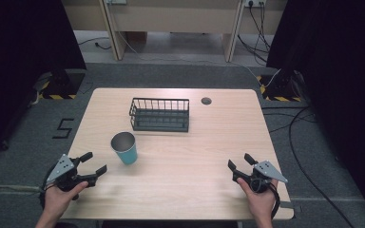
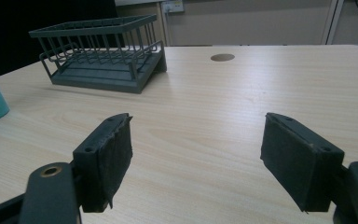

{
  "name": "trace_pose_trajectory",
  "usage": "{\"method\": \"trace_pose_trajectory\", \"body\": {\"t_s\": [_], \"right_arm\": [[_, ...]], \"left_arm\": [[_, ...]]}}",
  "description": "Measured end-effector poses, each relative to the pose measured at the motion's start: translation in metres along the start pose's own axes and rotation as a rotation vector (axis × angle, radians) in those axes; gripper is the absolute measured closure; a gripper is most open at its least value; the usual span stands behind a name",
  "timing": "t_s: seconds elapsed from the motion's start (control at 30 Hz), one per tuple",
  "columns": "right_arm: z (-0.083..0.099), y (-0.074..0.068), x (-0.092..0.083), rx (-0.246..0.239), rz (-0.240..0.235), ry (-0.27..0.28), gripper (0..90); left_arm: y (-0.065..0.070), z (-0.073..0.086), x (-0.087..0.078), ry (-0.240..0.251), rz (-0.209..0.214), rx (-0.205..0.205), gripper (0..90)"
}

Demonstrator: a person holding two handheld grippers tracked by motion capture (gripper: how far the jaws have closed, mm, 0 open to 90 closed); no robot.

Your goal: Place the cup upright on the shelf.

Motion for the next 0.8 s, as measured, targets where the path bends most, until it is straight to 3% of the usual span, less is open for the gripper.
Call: {"method": "trace_pose_trajectory", "body": {"t_s": [0.2,0.8], "right_arm": [[0.000,0.003,0.000,0.011,0.004,0.001,25.3],[-0.002,0.004,0.004,0.010,0.003,-0.005,25.3]], "left_arm": [[0.003,-0.003,0.009,-0.017,0.007,0.018,14.3],[0.010,-0.009,0.041,-0.035,0.073,0.009,14.2]]}}
Point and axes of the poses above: each handheld gripper's, and its own axes: x roughly forward along the jaws, z roughly out of its underside, y roughly to its right, the point moved 5 cm from there along x, roughly forward along the jaws, and after that the axes turned 12 degrees about -x, right-handed, at the moved point
